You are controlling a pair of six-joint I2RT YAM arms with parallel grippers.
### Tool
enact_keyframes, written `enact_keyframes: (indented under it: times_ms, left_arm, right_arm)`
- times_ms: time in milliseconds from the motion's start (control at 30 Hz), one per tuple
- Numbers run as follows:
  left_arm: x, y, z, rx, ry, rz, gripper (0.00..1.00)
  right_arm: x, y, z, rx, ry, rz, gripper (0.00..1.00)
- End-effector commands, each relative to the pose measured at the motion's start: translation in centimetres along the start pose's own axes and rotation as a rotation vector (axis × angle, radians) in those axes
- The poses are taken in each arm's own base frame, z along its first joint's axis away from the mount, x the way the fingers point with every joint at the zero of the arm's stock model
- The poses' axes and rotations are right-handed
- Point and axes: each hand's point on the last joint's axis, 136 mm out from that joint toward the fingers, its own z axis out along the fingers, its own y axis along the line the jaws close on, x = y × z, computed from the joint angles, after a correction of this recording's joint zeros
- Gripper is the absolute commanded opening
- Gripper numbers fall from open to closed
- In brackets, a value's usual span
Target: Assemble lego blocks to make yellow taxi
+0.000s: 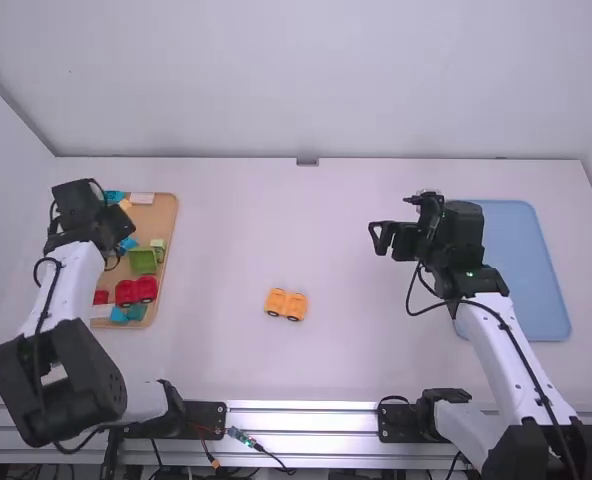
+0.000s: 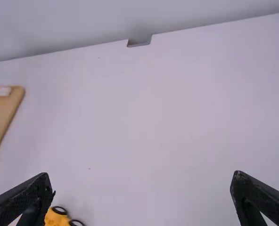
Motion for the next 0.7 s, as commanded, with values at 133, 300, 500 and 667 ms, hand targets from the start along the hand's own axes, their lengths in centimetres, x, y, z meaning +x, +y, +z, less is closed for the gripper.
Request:
enact_keyframes:
  times_ms: [133, 300, 500, 667]
  left_arm:
    - [1.0, -10.6, -5.7, 0.17, -0.185, 0.53, 0.02]
    - [5.0, -15.7, -7.1, 0.29, -0.271, 0.871, 0.02]
    - [10.7, -20.0, -7.9, 0.434, -0.369, 1.274, 0.02]
    - [14.7, -23.2, -10.1, 0.623, -0.429, 1.457, 0.02]
  right_arm:
    - [-1.6, 3.3, -0.2, -0.171, -0.021, 0.043, 1.0]
    - [-0.8, 5.6, 1.4, -0.378, 0.041, 0.06, 1.0]
    - [1.1, 8.8, 3.6, -0.636, 0.139, 0.079, 1.0]
    - [3.6, 10.5, 6.3, -0.709, 0.229, 0.124, 1.0]
